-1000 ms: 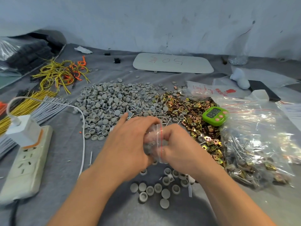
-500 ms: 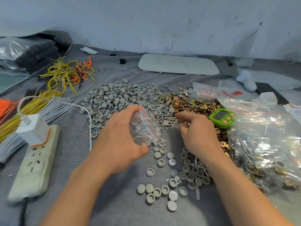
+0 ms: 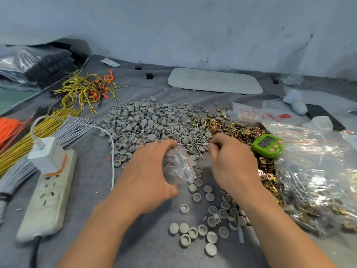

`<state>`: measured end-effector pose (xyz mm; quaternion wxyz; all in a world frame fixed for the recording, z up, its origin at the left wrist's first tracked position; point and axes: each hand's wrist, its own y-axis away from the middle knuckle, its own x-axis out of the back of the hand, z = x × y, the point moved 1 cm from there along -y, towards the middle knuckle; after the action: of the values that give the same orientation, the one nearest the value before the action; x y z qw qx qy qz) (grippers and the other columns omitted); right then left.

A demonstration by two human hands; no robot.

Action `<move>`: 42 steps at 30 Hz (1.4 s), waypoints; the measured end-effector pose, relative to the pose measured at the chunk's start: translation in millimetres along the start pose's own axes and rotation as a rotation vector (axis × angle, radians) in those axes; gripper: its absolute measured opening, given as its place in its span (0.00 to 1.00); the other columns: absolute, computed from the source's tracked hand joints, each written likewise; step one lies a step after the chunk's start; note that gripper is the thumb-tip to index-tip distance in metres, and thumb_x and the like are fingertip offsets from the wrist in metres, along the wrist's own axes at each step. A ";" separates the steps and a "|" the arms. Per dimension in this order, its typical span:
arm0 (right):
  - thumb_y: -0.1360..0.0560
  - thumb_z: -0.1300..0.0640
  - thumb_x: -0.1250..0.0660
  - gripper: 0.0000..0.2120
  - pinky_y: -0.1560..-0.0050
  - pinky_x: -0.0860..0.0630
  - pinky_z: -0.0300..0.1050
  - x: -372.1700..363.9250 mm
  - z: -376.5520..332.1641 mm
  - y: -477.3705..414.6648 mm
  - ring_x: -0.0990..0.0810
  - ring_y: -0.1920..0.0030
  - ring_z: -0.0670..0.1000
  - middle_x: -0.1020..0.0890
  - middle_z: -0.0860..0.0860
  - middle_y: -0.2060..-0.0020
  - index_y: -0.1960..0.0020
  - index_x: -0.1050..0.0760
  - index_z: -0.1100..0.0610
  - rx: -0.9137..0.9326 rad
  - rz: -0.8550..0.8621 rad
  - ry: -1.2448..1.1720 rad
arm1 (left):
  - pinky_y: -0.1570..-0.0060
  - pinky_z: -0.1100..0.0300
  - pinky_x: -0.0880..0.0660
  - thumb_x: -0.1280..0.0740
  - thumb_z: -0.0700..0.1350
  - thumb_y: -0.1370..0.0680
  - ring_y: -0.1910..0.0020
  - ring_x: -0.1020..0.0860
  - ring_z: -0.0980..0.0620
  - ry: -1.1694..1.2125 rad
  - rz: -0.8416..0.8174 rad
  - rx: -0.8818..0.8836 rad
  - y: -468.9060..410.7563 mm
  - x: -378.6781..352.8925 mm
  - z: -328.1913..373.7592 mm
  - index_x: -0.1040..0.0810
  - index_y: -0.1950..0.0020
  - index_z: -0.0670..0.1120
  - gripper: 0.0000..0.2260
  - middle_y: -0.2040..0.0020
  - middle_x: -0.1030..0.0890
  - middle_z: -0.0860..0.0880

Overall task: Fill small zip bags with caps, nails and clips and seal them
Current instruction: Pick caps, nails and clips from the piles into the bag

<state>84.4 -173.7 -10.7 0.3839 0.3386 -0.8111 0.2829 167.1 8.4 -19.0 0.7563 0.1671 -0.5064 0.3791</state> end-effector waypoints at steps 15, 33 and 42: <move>0.26 0.60 0.23 0.07 0.70 0.31 0.33 0.7 -30.5 28.5 0.26 0.74 0.42 0.18 0.42 0.70 0.55 0.12 0.48 0.201 -0.215 -0.463 | 0.52 0.71 0.33 0.24 0.48 0.34 0.45 0.27 0.63 0.186 0.035 -0.047 -1.5 -1.9 8.3 0.27 0.35 0.63 0.29 0.43 0.26 0.64; 0.19 0.59 0.35 0.14 0.41 0.27 0.52 -25.9 12.1 -11.5 0.28 0.42 0.55 0.24 0.50 0.45 0.35 0.23 0.51 0.067 -0.151 0.231 | 0.57 0.63 0.28 0.27 0.52 0.35 0.52 0.22 0.68 0.434 0.372 0.170 0.5 9.4 10.0 0.26 0.43 0.63 0.21 0.52 0.19 0.64; 0.22 0.64 0.35 0.10 0.45 0.29 0.52 -23.6 2.7 -6.8 0.23 0.49 0.55 0.19 0.49 0.51 0.51 0.22 0.49 0.051 -0.089 0.202 | 0.54 0.67 0.30 0.24 0.49 0.33 0.51 0.23 0.66 0.356 0.359 0.147 3.1 8.4 9.6 0.27 0.41 0.63 0.23 0.53 0.19 0.63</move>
<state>99.7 -171.9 -30.0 0.4672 0.3537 -0.7451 0.3186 160.4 7.8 -7.8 0.7398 0.0595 -0.3582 0.5664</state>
